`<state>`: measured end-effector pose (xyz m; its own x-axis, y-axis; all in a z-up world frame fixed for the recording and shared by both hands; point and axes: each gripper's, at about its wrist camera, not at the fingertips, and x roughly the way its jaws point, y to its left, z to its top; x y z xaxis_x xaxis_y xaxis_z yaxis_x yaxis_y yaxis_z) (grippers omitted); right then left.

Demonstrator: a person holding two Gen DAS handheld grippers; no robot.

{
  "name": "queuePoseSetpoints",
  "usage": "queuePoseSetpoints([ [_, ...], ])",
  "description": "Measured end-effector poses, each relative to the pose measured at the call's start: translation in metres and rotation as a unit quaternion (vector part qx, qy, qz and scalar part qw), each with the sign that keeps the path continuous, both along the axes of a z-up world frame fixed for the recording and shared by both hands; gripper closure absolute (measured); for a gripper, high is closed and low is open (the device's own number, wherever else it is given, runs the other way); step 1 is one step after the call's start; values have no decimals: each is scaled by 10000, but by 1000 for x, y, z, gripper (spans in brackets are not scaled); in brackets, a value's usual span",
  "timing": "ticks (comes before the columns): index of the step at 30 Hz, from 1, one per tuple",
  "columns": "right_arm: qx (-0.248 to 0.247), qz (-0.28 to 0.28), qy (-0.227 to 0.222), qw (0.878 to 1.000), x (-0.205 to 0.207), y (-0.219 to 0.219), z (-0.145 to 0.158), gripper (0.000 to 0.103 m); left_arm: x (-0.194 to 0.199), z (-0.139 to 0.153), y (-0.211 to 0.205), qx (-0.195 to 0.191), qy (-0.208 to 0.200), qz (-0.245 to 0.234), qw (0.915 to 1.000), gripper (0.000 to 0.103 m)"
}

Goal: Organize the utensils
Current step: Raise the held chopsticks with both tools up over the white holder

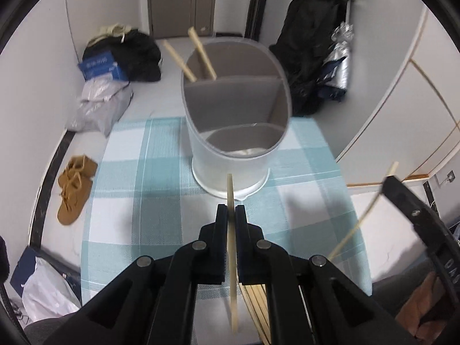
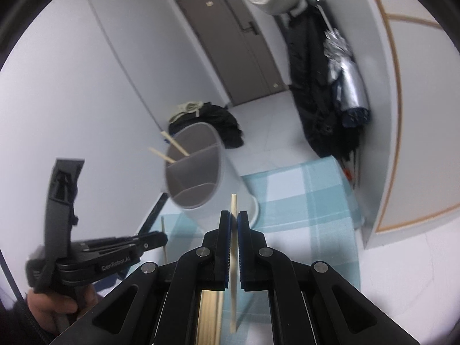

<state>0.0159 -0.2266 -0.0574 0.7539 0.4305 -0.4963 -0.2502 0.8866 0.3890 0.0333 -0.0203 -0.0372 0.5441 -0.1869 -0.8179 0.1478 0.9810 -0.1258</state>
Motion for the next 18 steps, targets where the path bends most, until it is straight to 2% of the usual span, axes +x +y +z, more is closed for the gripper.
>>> queuePoseSetpoints([
  [6,-286,259,-446,9983,-19,18,9,99,-21,26,4,-345,-713,35,9969,102],
  [8,-381,309,-532,9974,-20,22,10,99,-26,32,5,-575,-776,2,9953,102],
  [10,-484,348,-601,9964,-24,26,10,99,-29,34,2,-500,-887,-26,9948,102],
  [13,-617,322,-661,9954,-27,30,11,99,-26,28,9,-531,-725,17,9960,102],
  [15,-596,234,-634,9959,-27,28,10,99,-24,22,20,-577,-564,224,9965,102],
  [16,-507,173,-583,9969,-27,25,10,99,-21,18,25,-509,-433,360,9971,101],
  [18,-461,55,-521,9976,-26,21,9,99,-9,-1,38,-483,86,590,9971,96],
])
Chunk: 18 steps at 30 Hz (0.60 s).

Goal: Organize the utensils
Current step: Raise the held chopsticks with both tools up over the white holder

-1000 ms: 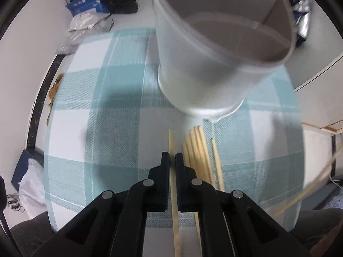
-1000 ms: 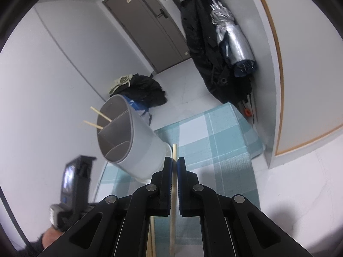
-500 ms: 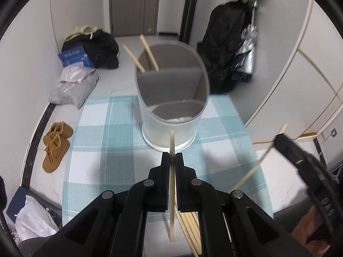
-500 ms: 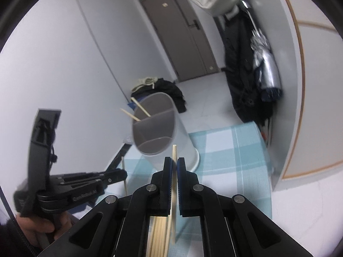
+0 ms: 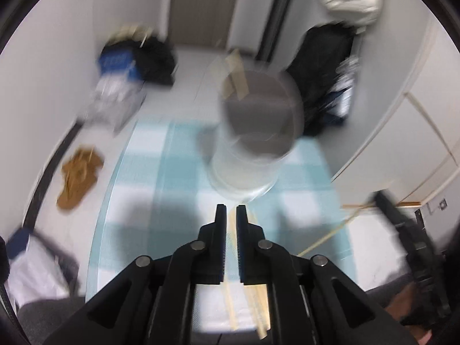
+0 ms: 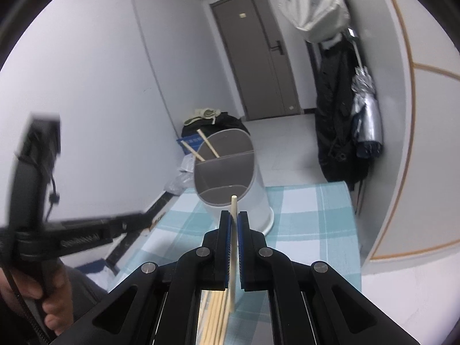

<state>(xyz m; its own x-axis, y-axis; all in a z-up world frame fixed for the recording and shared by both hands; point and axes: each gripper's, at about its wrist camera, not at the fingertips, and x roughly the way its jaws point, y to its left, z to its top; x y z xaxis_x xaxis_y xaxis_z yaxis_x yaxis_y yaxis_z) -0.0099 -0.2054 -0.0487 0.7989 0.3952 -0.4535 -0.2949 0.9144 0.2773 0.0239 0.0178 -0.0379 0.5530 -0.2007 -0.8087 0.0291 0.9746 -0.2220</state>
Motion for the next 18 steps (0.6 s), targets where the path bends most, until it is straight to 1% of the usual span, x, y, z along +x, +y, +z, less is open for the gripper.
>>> queuePoseSetpoints([
  [1,32,-70,42,10000,1,-3,-1,99,6,-12,7,-19,270,118,9996,92],
  [2,64,-167,104,9998,3,-7,-2,99,11,-21,11,-18,456,184,9988,80],
  [3,99,-253,164,9995,6,-11,-3,99,16,-32,14,-17,660,209,9976,65],
  [5,207,-435,315,9983,12,-22,-8,99,23,-49,13,-26,884,142,9960,52],
  [8,363,-735,575,9950,23,-38,-17,99,36,-71,0,232,1147,18,9931,52],
  [10,498,-917,775,9915,31,-50,-25,99,40,-80,-5,328,1208,-70,9921,52],
  [11,547,-978,856,9900,34,-54,-28,99,45,-86,-11,469,1237,-104,9912,52],
  [13,651,-1108,1011,9865,39,-63,-35,99,49,-90,-17,593,1279,-218,9898,52],
  [16,814,-1231,1183,9819,46,-75,-44,99,61,-100,-26,1100,1395,-255,9838,52],
  [17,822,-1248,1202,9814,47,-77,-45,99,64,-103,-26,1197,1442,-217,9820,52],
  [18,833,-1264,1220,9809,49,-79,-46,99,68,-106,-25,1163,1500,-209,9816,52],
])
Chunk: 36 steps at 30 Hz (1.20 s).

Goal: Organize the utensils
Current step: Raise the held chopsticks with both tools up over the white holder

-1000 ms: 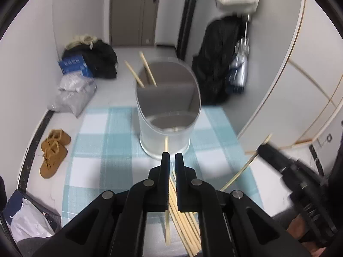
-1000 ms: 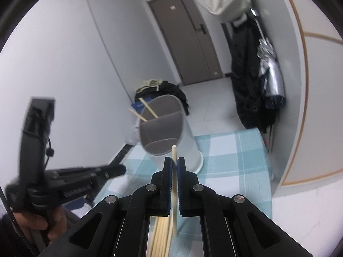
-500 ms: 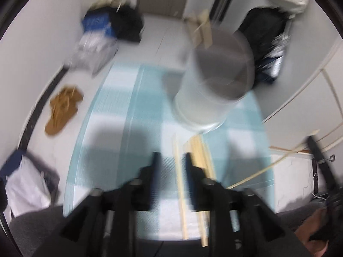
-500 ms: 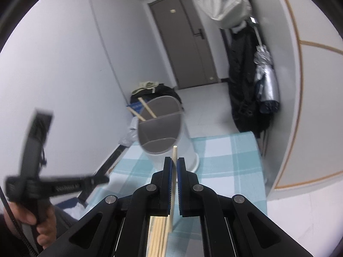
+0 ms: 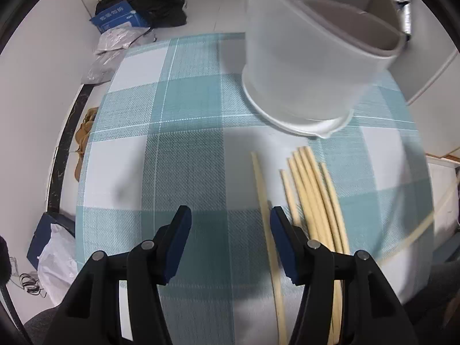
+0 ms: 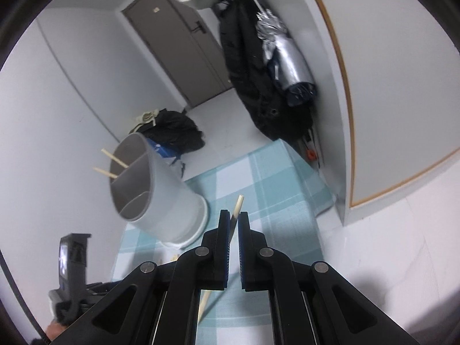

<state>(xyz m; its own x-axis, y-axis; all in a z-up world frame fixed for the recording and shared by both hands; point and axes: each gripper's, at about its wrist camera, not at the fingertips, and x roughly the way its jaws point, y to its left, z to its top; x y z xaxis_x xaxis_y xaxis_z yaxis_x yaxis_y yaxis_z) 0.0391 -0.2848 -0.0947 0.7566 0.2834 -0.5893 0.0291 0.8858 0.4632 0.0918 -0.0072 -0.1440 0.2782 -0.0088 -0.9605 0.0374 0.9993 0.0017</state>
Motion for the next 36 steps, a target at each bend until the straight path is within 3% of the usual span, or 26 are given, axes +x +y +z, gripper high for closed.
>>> queuePoseSetpoints([
  [5,66,26,12,10000,5,-1,-1,99,14,-3,4,-147,188,34,9997,51],
  [10,37,142,-2,9999,9,7,-1,99,18,-4,-2,6,192,-23,9998,54],
  [11,40,169,13,9998,10,8,-2,99,17,-3,-2,-122,230,28,9997,67],
  [12,35,199,28,9998,11,10,-3,99,15,-2,-3,-166,230,49,9996,86],
  [13,28,214,33,9998,12,11,-4,99,15,-1,-5,-122,223,57,9997,97],
  [14,24,224,35,9997,12,12,-4,99,15,-2,-7,-121,241,51,9996,101],
  [18,42,278,8,9996,10,14,-2,99,14,-1,-6,-184,136,107,9997,102],
  [25,-193,438,-360,9982,-3,29,14,99,-5,43,2,-563,-785,101,9953,102],
  [30,-453,636,-638,9949,-17,43,25,100,-42,95,4,-781,-1839,-117,9798,102],
  [36,-937,841,-1031,9867,-38,63,41,100,-76,132,-2,-960,-2505,-374,9626,102],
])
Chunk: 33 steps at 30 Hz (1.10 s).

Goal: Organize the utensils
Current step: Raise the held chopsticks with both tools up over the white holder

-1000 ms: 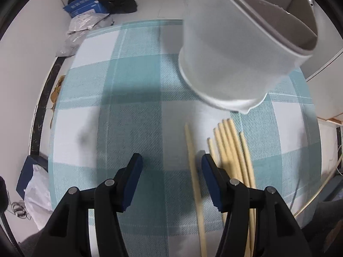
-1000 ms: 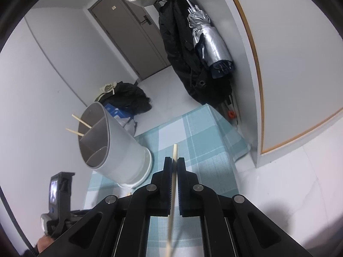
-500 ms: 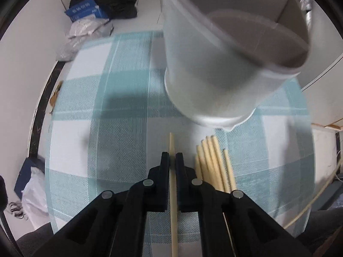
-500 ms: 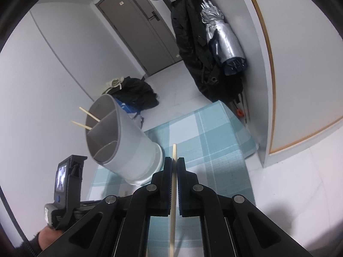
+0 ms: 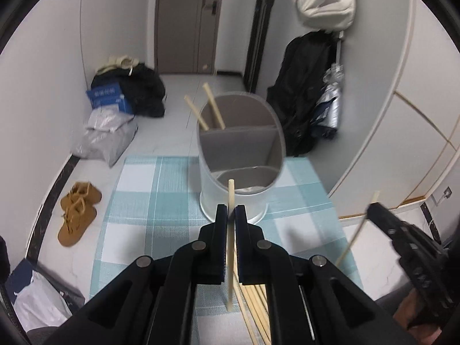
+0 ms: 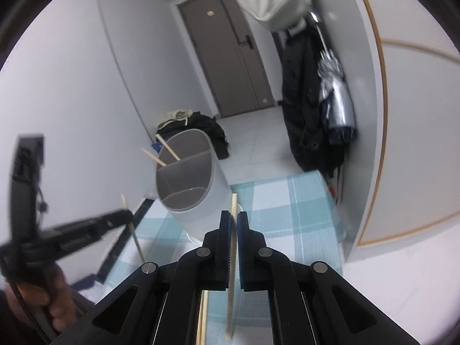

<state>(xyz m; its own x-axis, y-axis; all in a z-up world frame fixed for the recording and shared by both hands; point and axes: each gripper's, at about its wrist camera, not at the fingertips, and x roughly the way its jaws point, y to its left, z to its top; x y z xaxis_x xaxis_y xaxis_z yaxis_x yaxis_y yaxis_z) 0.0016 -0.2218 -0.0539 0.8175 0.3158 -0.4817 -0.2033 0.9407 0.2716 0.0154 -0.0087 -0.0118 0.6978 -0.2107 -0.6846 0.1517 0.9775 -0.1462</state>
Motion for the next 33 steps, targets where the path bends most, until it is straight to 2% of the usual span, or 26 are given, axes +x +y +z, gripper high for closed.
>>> queuePoseSetpoints([
  [8,-238,148,-271,9992,-14,16,9,100,1,-2,0,88,-1,-53,9999,102],
  [13,-373,137,-352,9986,-19,23,12,100,-12,6,-5,182,6,-172,9997,102],
  [18,-455,191,-436,9978,-22,29,18,100,-13,9,-3,94,152,-185,9997,102],
  [24,-347,172,-456,9982,-20,25,27,100,-15,16,-5,34,143,-278,9995,102],
  [28,-461,169,-479,9976,-20,25,29,100,-15,24,-3,-174,256,-336,9990,102],
  [33,-537,197,-478,9972,-16,23,33,100,-13,37,-3,-306,178,-430,9984,102],
])
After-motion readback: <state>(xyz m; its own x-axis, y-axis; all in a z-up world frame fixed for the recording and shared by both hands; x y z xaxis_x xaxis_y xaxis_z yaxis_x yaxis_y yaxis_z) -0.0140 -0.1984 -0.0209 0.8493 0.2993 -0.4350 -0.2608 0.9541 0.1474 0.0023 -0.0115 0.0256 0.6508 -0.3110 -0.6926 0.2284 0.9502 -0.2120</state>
